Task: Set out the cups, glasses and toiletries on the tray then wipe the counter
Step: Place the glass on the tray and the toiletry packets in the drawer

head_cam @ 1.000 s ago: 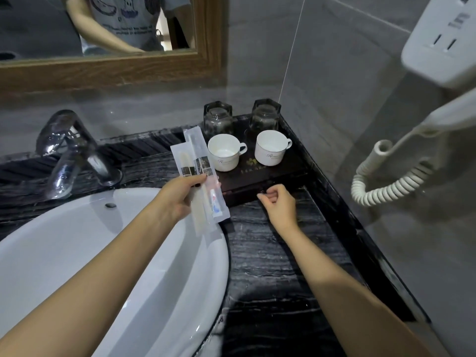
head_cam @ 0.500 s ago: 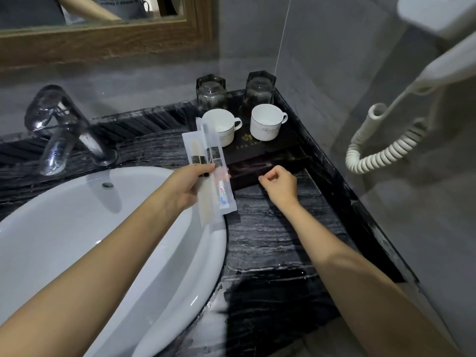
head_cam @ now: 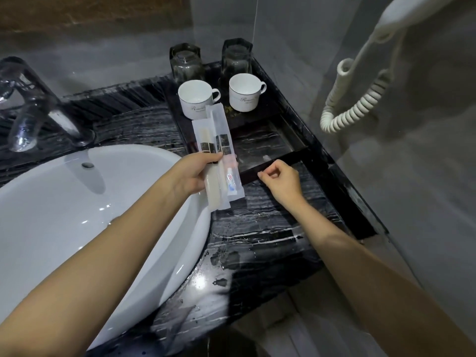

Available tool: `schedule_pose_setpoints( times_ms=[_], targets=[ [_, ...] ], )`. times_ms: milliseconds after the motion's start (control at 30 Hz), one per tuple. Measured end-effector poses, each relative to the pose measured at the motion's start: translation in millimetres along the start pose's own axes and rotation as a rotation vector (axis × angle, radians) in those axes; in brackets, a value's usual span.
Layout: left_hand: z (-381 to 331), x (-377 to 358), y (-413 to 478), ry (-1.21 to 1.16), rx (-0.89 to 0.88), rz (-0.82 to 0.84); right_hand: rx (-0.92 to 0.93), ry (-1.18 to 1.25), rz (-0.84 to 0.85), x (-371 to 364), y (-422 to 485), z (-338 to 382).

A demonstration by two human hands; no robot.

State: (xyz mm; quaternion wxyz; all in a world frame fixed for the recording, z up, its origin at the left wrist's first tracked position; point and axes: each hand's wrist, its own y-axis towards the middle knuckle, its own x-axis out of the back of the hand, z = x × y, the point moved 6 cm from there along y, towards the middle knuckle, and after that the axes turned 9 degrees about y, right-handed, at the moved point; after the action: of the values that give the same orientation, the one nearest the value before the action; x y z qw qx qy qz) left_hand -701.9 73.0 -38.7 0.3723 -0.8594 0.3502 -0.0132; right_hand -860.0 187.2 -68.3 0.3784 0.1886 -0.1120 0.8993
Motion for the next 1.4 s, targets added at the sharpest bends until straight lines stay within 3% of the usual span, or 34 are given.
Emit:
schedule_pose_setpoints(
  times_ms=[367,467,533,700,833,967,1167,1400],
  targets=[
    [19.3,-25.6,3.3,-0.022,0.033,0.037,-0.016,-0.060,0.031,28.8,-38.1,-6.4],
    [18.6,-31.6,3.1,-0.048,0.025,0.061,0.102,-0.276,-0.036,38.6,-48.0,19.4],
    [15.1,-35.7,1.5,-0.085,0.009,0.086,0.185,-0.239,-0.062,39.2,-51.4,45.6],
    [-1.0,-48.0,-9.8,-0.174,-0.081,0.194,-0.061,0.157,0.156,10.1,-31.9,67.5],
    [-7.1,-32.5,-10.3,-0.204,-0.086,0.142,-0.167,0.314,0.232,4.0,-21.7,70.8],
    [-4.2,-9.1,-7.7,-0.269,-0.041,0.045,-0.249,0.289,0.229,22.0,-11.7,64.2],
    [-4.0,1.5,-8.9,-0.339,-0.015,0.018,-0.383,0.049,0.282,44.7,-5.6,49.4],
    [-2.4,-0.3,-5.1,-0.365,0.012,-0.020,-0.413,-0.047,0.238,36.3,16.0,50.8]
  ],
)
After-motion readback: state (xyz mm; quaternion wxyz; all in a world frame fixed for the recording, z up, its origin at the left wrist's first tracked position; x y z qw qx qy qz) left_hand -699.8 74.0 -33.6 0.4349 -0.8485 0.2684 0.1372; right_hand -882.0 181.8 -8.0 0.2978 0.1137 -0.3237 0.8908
